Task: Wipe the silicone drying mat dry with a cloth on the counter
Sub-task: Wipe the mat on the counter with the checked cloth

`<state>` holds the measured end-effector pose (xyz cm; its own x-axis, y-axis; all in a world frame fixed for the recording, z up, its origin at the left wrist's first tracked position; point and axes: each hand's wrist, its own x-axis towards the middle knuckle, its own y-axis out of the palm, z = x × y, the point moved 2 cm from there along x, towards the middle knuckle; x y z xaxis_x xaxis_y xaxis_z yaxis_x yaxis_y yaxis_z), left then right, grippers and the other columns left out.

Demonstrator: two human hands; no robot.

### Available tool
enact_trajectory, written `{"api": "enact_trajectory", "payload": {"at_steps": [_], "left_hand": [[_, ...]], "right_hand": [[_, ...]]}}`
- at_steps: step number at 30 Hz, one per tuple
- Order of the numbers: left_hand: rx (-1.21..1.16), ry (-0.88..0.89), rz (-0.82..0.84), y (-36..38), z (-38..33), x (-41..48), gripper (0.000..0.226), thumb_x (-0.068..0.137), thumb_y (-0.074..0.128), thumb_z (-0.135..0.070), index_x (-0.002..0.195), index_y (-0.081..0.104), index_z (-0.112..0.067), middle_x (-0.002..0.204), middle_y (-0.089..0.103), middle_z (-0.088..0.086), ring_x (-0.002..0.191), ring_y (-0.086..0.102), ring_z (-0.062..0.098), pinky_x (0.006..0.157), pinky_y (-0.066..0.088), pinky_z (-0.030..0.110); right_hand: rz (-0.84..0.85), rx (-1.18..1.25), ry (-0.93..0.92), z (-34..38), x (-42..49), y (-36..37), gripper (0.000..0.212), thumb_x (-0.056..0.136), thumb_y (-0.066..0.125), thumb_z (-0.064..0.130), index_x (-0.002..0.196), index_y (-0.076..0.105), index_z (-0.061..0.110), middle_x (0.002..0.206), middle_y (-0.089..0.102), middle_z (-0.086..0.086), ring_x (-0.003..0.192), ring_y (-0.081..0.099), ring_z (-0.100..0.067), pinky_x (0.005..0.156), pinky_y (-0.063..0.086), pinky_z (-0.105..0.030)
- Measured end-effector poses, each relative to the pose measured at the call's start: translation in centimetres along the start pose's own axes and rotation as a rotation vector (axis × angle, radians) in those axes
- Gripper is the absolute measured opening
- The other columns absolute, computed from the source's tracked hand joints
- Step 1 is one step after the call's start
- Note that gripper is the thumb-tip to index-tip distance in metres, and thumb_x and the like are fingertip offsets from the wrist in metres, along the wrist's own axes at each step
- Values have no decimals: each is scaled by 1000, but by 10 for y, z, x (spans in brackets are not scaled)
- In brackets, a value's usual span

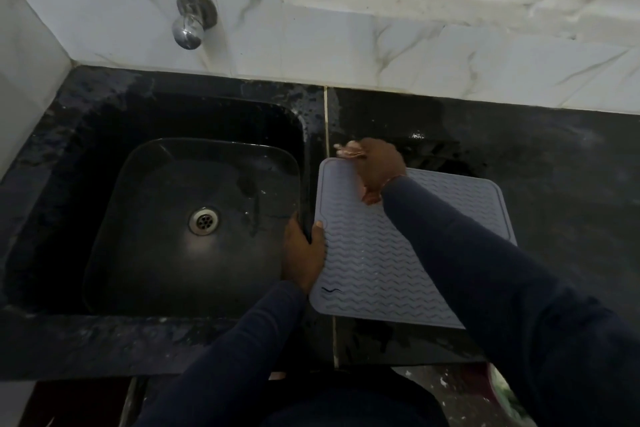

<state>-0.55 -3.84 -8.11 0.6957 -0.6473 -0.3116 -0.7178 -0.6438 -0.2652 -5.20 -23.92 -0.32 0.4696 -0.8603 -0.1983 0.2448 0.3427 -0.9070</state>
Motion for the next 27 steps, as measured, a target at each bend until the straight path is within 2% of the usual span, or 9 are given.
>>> {"api": "enact_trajectory", "payload": {"at_steps": [3,8,10,12,15,17,22,24,27], "left_hand": [[41,46,6,2,0,2,56,99,45,-40,147,32,-14,145,42,6,130,42,20,110,34,37],[98,95,-16,4,3,3,54,101,43,-34,148,31,-10,148,40,10,134,39,23,108,28,29],[124,91,-24,4,3,3,54,101,43,-32,148,30,-9,150,38,11,136,37,23,107,25,26],[146,77,-21,4,3,5,55,101,42,-32,149,28,-9,152,34,11,138,33,23,110,24,28],[158,103,-18,4,4,5,54,102,40,-29,150,26,-9,153,31,12,139,31,23,113,21,30],[175,135,-34,1,4,3,55,101,40,-29,150,25,-8,154,31,13,140,30,25,115,21,33],[465,229,-57,-8,14,-29,63,99,38,-34,152,17,-10,157,23,14,143,22,27,113,21,48],[586,205,-24,-8,22,-45,65,99,40,-35,153,13,-13,158,18,14,144,20,27,111,23,51],[701,282,-37,-5,24,-47,59,101,34,-34,152,15,-12,157,22,14,142,26,30,108,29,50]], "right_hand": [[-95,-163,184,-17,-10,6,21,96,49,22,108,64,13,109,67,-11,103,63,-32,78,43,-34],[128,18,-214,22,-45,28,28,98,51,22,120,65,12,121,65,-12,114,58,-29,99,41,-36],[136,158,-239,14,-68,24,29,96,55,27,119,66,13,119,66,-9,111,59,-25,98,41,-34],[96,380,-108,-14,-99,23,26,90,60,32,111,68,17,111,68,-3,104,61,-18,94,45,-34],[108,740,160,-57,-153,26,20,75,62,13,94,67,18,96,68,-7,90,63,-21,84,52,-44],[153,691,189,-64,-176,34,14,79,64,9,90,63,16,90,66,-8,83,63,-24,78,54,-47],[118,485,57,-26,-200,62,34,72,80,15,89,51,19,79,59,8,71,55,-4,59,40,-15],[118,382,19,-20,-204,77,30,74,76,18,90,51,21,84,62,4,78,60,-16,61,40,-26],[45,307,0,-41,-212,78,22,83,69,31,91,52,20,88,63,-2,83,60,-25,65,38,-31]]}}
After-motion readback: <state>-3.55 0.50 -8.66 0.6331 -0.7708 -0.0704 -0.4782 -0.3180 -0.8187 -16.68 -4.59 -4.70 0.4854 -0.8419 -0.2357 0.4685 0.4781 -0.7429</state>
